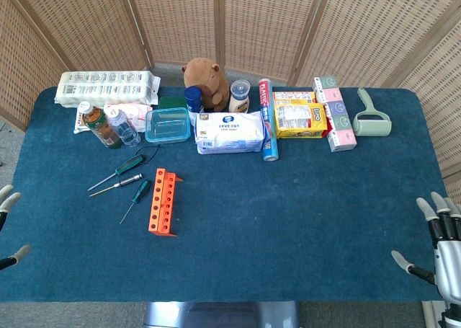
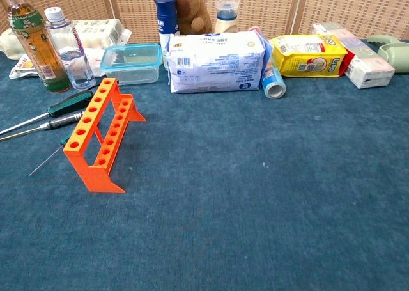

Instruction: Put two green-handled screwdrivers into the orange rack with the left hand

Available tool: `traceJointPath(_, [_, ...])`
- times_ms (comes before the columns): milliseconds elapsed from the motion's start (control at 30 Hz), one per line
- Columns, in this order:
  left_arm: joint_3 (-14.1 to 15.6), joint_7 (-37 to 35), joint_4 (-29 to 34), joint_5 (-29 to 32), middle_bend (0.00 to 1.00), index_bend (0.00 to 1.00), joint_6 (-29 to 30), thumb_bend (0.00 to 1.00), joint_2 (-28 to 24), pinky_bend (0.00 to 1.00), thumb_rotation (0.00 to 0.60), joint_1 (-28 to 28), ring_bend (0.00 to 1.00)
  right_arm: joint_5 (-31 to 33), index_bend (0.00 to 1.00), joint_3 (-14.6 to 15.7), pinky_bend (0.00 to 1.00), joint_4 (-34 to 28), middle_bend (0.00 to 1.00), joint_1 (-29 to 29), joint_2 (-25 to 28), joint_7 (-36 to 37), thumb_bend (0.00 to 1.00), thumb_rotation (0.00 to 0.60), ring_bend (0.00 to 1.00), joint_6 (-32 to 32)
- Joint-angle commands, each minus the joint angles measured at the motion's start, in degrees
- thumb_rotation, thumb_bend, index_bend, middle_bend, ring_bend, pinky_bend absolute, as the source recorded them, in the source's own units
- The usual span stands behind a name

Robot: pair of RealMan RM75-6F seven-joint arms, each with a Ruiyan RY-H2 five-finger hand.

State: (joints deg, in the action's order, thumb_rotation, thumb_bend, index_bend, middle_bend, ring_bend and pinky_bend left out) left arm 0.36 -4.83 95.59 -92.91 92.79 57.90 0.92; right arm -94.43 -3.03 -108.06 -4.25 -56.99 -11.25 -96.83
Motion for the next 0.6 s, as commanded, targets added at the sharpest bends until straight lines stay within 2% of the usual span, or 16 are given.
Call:
traceJointPath(33, [0.06, -0.13, -0.05, -0.12, 0.0, 0.0, -0.01, 0.06, -0.01, 0.0, 0.6, -0.04, 0.0, -2.0, 0.12, 0.8, 0.0, 1.15, 0.05, 0.44, -0.03, 1.5, 0.0, 0.496, 0.0, 0.41])
traceJointPath(167, [-0.21, -0.68, 0.07, 0.29, 0.01, 0.0, -0.92, 0.06, 0.07, 0.0, 0.6, -0.65, 0.0, -1.55, 0.12, 0.91, 0.0, 0.44, 0.05, 0.21, 0.5, 3.06, 0.0, 0.495, 0.0, 0.3])
traceJointPath(200, [-0.44, -1.31, 0.38, 0.49, 0.11, 0.0, -1.47, 0.06, 0.02, 0.05, 0.6, -1.09, 0.08, -1.31, 0.12, 0.82, 0.0, 0.35, 0.05, 0.18, 0.61, 3.33, 0.0, 0.494, 0.0, 0.24])
traceJointPath(233, [-1.16, -2.29, 0.78, 0.95, 0.23, 0.0, -2.09, 0.06, 0.12, 0.13, 0.6, -1.89, 0.18, -0.94, 0.12, 0.7, 0.0, 0.27, 0.05, 0.15, 0.69, 3.63, 0.0, 0.495, 0.0, 0.23])
traceJointPath(267, [-1.59, -3.28, 0.88, 0.86, 0.44, 0.0, -2.86, 0.06, 0.3, 0.33, 0.6, -2.76, 0.37, -0.61, 0.12, 0.62, 0.0, 0.26, 0.05, 0.17, 0.73, 3.8, 0.0, 0.495, 0.0, 0.33])
traceJointPath(300, [-1.83, -4.28, 0.81, 0.47, 0.59, 0.0, -3.93, 0.06, 0.4, 0.48, 0.6, -3.77, 0.51, -0.29, 0.12, 0.6, 0.0, 0.28, 0.05, 0.23, 0.77, 3.96, 0.0, 0.495, 0.0, 0.58])
traceJointPath(333, [-2.06, -4.5, 0.68, 0.18, 0.72, 0.0, -5.75, 0.06, 0.32, 0.65, 0.6, -5.16, 0.64, 0.05, 0.12, 0.65, 0.0, 0.28, 0.05, 0.38, 0.89, 4.23, 0.0, 0.495, 0.0, 1.09])
traceJointPath(367, [-2.26, -3.41, 0.92, 0.48, 0.8, 0.0, -7.27, 0.06, 0.18, 0.78, 0.6, -6.09, 0.74, 0.3, 0.12, 0.66, 0.0, 0.21, 0.05, 0.48, 1.01, 4.49, 0.0, 0.494, 0.0, 1.42])
traceJointPath(400, [-2.49, -1.71, 1.57, 0.98, 0.85, 0.02, -8.86, 0.06, 0.01, 0.85, 0.6, -7.0, 0.8, 0.46, 0.12, 0.65, 0.0, 0.14, 0.05, 0.58, 1.1, 4.72, 0.0, 0.496, 0.0, 1.66])
traceJointPath(467, [-2.8, 0.84, 3.38, 1.98, 0.91, 0.07, -11.83, 0.06, -0.38, 0.91, 0.6, -8.6, 0.86, 0.57, 0.12, 0.67, 0.0, 0.11, 0.05, 0.69, 1.2, 4.97, 0.0, 0.497, 0.0, 1.93])
traceJointPath(600, [-3.34, 5.25, 7.67, 5.27, 0.94, 0.11, -19.23, 0.05, -1.97, 0.95, 0.6, -12.28, 0.9, 0.44, 0.12, 0.76, 0.0, 0.07, 0.05, 0.77, 1.37, 5.34, 0.0, 0.496, 0.0, 2.09])
